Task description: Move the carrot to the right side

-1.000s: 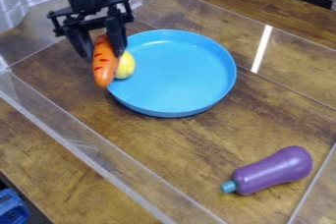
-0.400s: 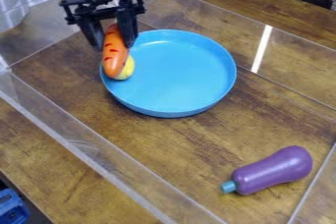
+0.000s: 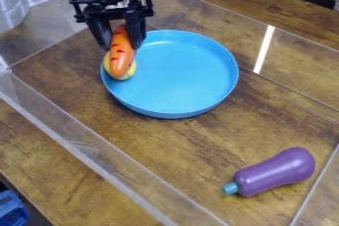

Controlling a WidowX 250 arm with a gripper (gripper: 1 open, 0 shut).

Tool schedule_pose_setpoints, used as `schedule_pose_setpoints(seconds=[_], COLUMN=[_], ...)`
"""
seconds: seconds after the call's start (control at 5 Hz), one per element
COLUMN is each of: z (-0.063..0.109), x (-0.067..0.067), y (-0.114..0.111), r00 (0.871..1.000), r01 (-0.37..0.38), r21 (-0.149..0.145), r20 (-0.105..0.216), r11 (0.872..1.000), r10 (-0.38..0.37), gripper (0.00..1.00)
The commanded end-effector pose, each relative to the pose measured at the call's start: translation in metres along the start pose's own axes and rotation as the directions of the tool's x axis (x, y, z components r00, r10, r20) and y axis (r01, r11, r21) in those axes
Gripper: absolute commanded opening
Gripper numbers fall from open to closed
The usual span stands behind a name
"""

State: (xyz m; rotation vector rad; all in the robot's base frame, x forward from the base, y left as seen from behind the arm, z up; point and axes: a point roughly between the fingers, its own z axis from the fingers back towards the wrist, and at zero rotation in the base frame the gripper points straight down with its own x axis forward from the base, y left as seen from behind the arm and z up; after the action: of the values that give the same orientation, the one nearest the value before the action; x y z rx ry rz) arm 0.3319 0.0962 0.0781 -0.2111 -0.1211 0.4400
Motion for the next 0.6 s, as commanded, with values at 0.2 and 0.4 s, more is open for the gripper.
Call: schedule_pose_setpoints(seconds=[0.2,0.4], z=[0.0092,0.0066], x=[0.0149,0.0182], y=[-0.011,-0.0119], r00=[0.994,0.991], r01=[0.081,0.102], r21=[0.036,0.049], r20=[0.075,0.08], r11=[0.996,0.994], r10=[-0.084,-0.106], gripper=[0.0,0.0])
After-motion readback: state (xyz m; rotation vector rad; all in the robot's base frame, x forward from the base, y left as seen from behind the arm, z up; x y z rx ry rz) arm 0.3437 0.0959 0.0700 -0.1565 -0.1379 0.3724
